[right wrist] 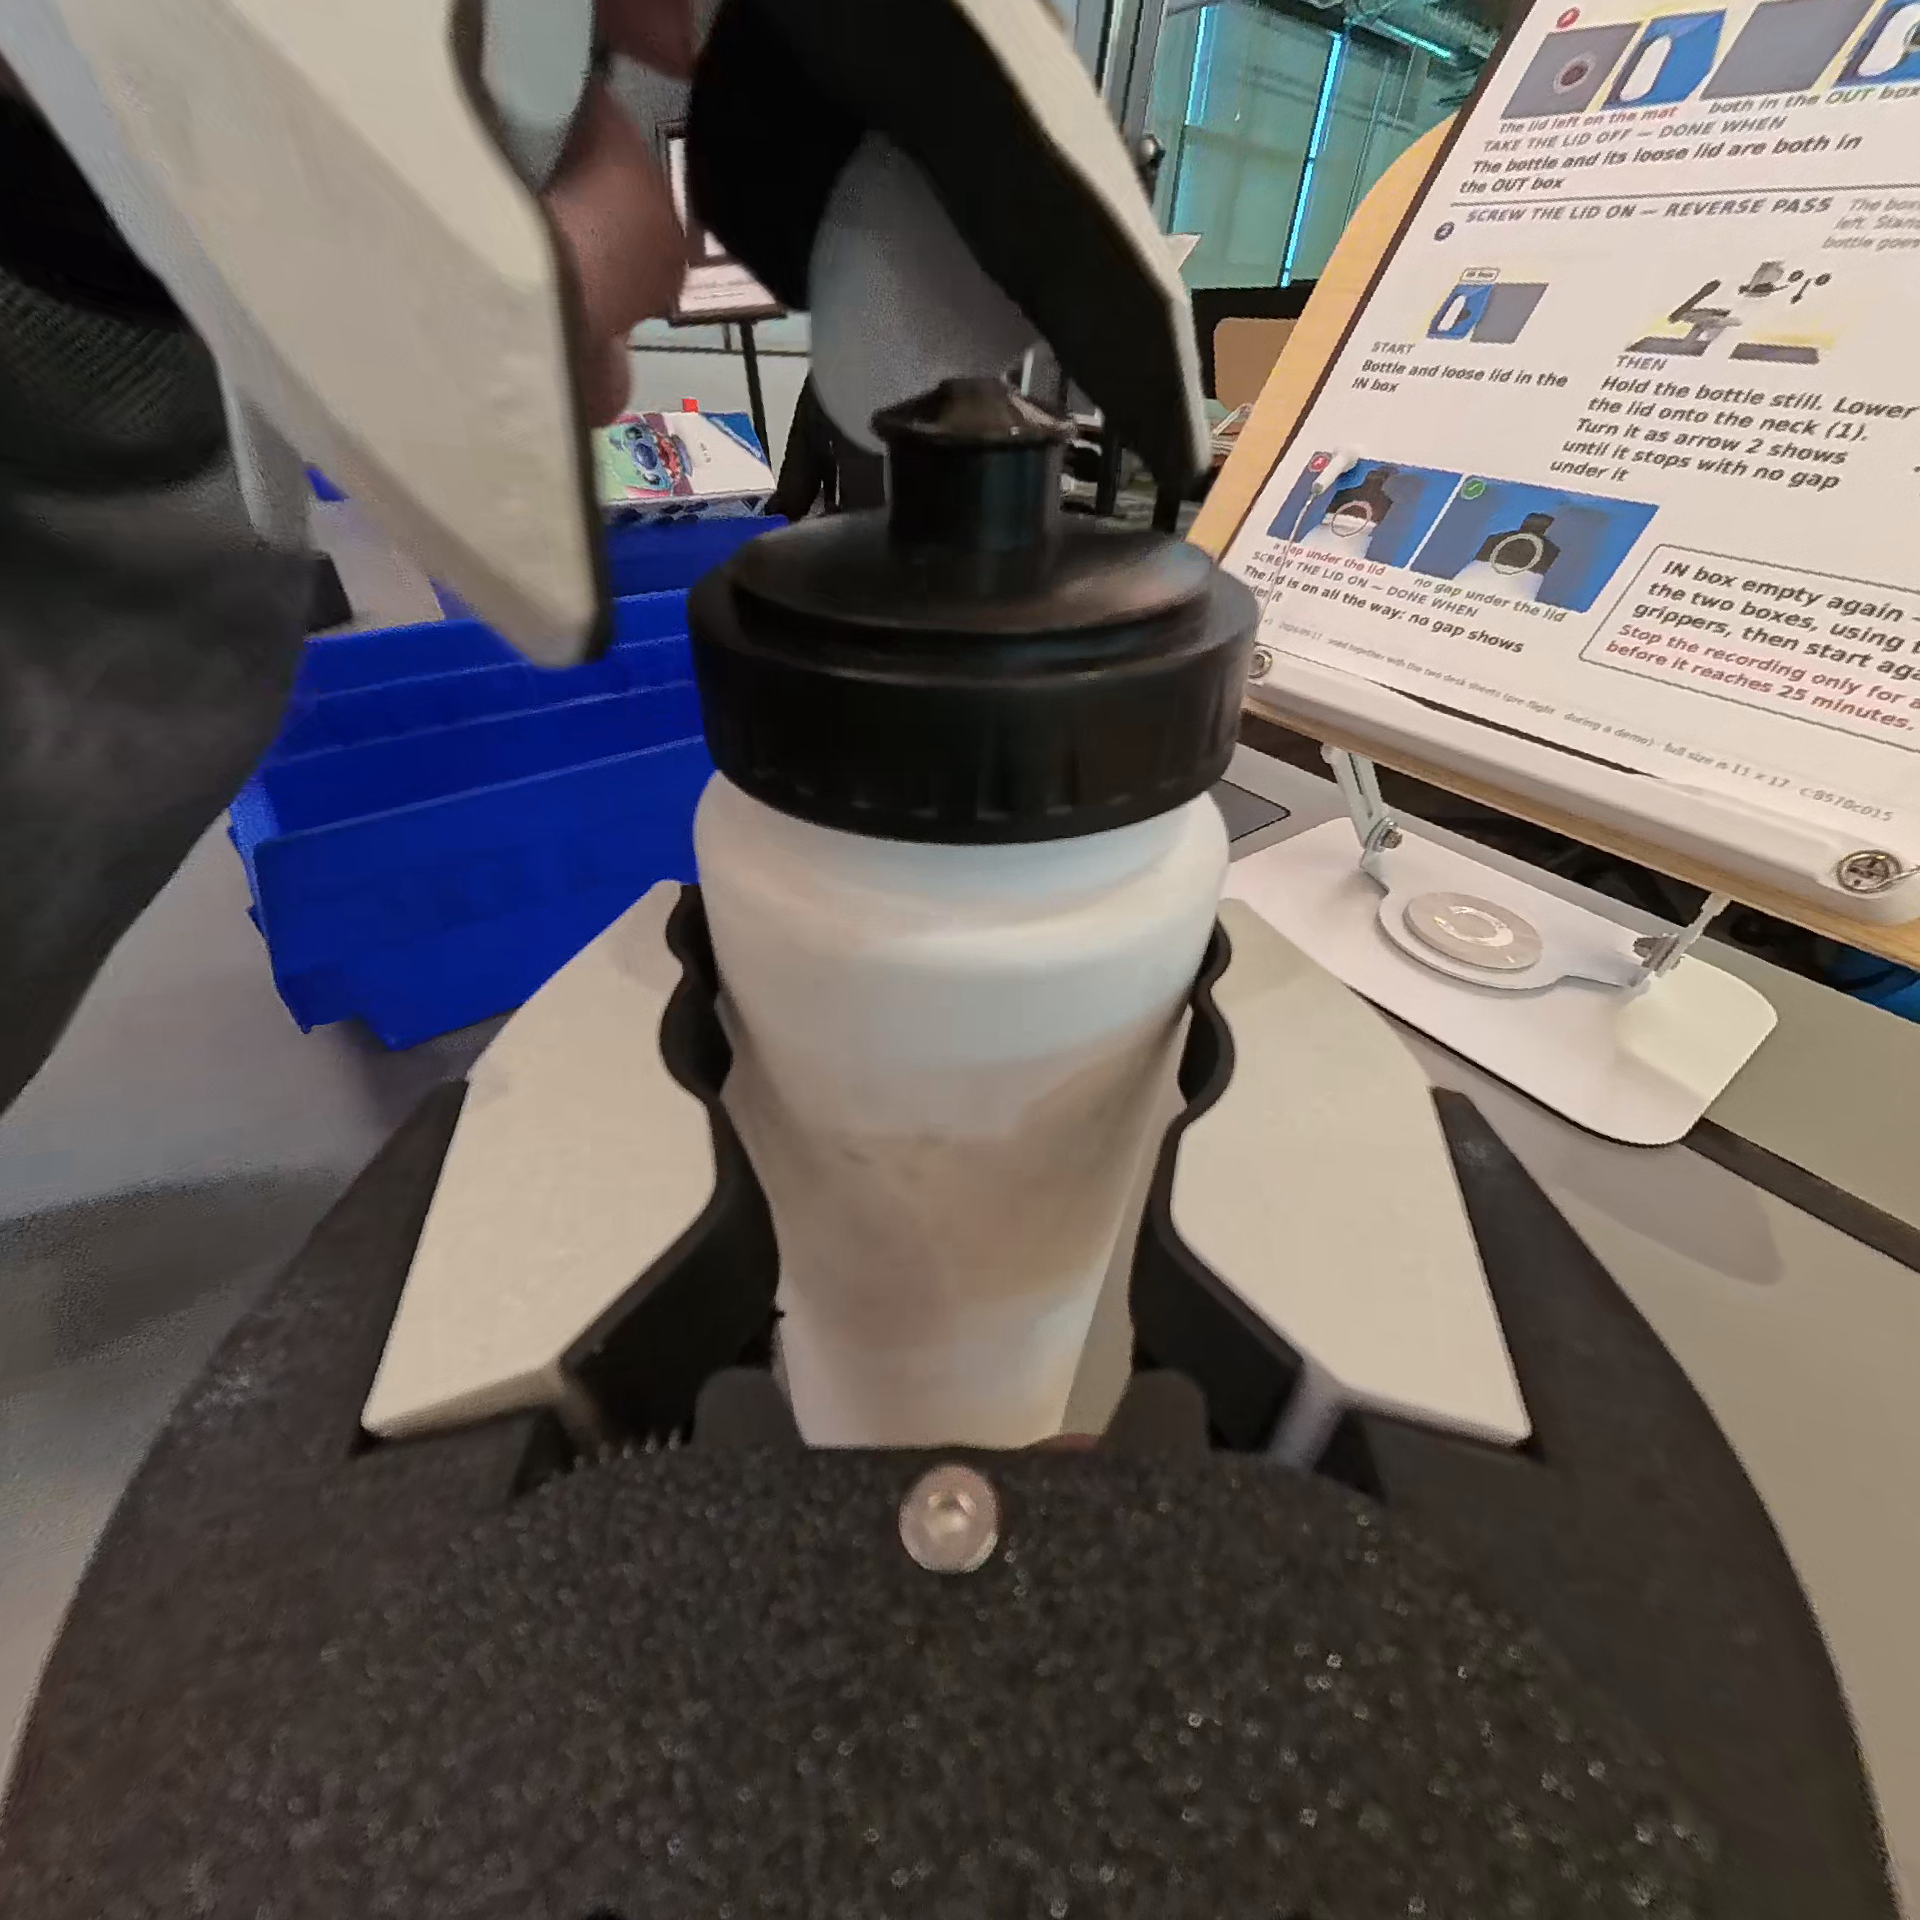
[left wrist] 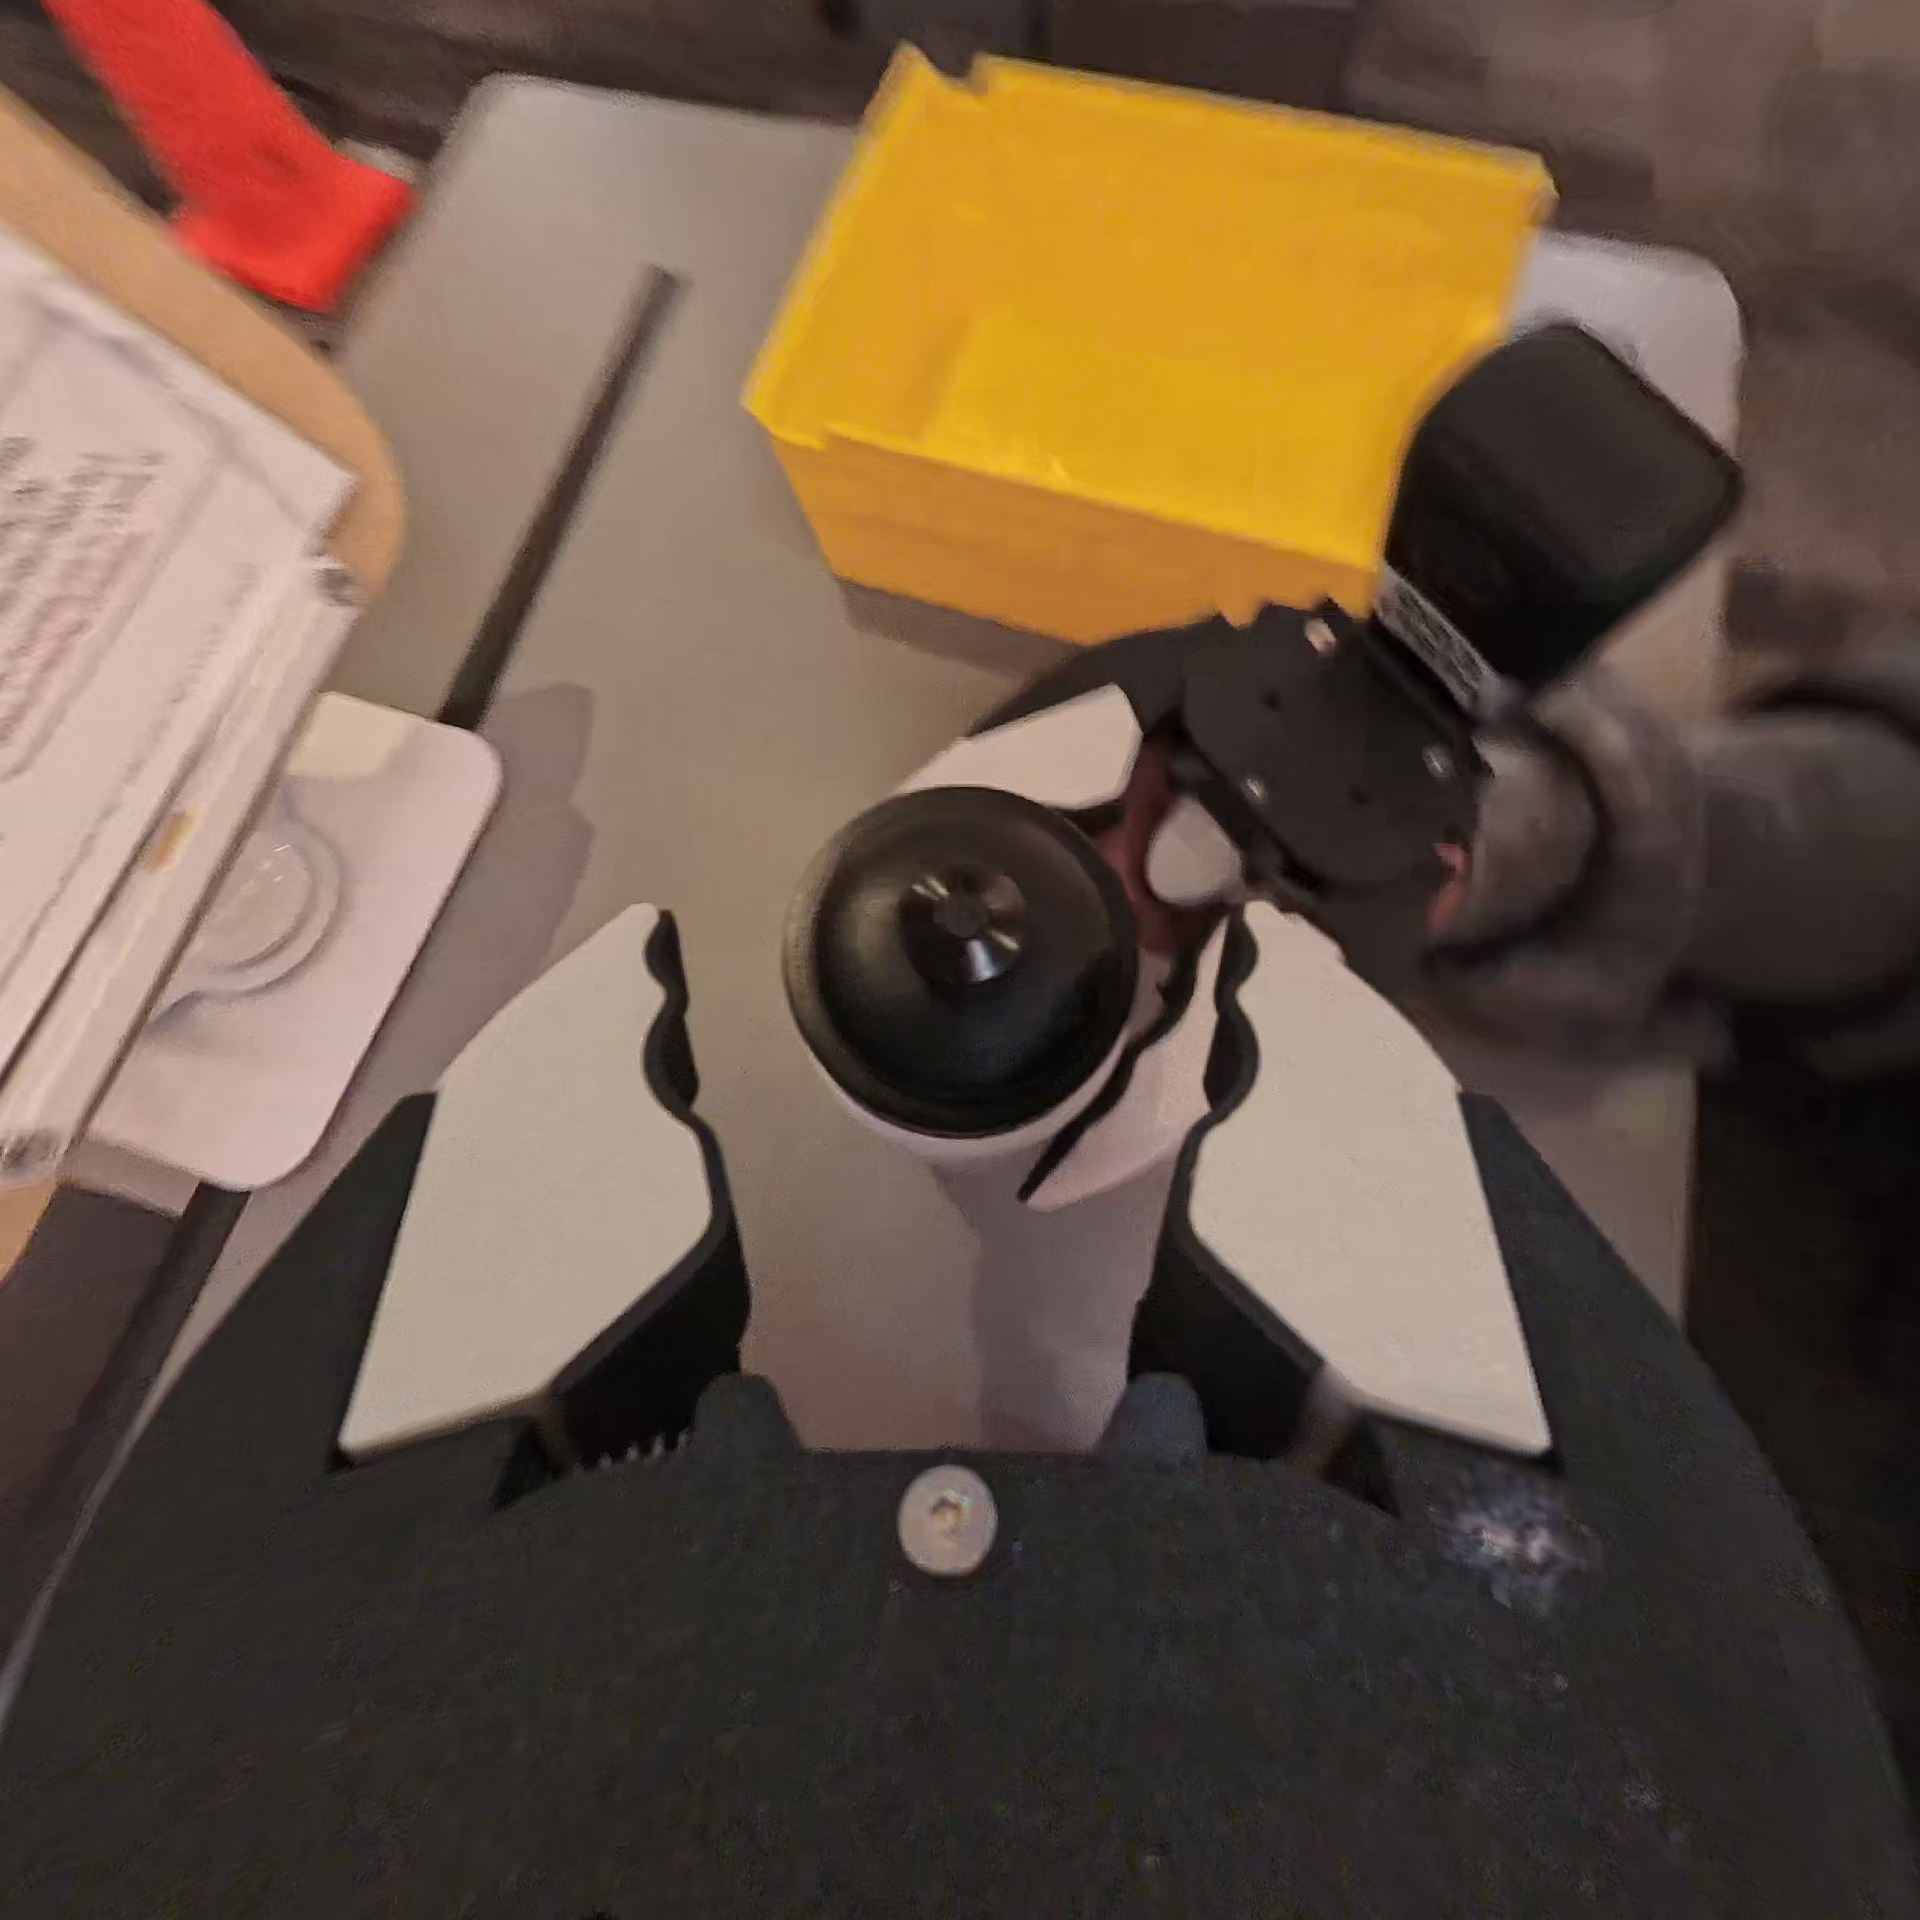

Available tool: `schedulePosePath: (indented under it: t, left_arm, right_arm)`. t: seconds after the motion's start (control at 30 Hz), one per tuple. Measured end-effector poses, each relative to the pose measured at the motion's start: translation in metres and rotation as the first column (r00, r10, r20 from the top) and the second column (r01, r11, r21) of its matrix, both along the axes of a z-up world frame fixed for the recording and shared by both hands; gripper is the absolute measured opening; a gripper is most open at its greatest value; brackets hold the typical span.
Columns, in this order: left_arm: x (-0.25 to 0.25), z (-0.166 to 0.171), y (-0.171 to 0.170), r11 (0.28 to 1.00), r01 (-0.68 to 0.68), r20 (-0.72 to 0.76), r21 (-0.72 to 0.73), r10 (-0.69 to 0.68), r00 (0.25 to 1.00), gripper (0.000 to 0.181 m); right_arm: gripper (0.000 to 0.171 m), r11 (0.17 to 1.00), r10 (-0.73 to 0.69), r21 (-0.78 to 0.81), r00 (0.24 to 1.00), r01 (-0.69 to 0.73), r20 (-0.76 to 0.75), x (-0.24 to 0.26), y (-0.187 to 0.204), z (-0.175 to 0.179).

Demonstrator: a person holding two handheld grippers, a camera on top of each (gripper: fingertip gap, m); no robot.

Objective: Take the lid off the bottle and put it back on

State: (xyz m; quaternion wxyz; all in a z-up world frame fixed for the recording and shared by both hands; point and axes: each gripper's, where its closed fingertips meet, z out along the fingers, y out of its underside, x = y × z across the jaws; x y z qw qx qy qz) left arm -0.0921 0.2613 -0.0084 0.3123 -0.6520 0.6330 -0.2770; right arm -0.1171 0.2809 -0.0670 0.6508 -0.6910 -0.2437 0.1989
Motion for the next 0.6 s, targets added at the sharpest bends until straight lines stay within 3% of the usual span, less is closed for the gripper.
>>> schedulePosePath:
  t: [0.1, 0.3, 0.6]
  left_arm:
    - [-0.001, -0.001, 0.003, 0.982, -0.189, 0.13, -0.017, 0.19, 0.973, 0.096]
    - [0.0, -0.017, 0.0, 0.957, -0.284, 0.15, -0.062, 0.29, 0.945, 0.071]
    - [-0.006, -0.02, -0.002, 0.946, -0.323, -0.125, -0.027, 0.317, 0.94, 0.071]
  right_arm:
    - [0.087, 1.0, -0.003, 0.0, 1.0, 0.003, -0.001, 0.0, 0.0, 0.0]
    - [0.087, 1.0, -0.001, 0.01, 1.0, 0.001, -0.009, 0.001, 0.0, 0.0]
    - [0.087, 1.0, 0.005, 0.005, 1.0, -0.005, -0.001, -0.001, -0.001, 0.0]
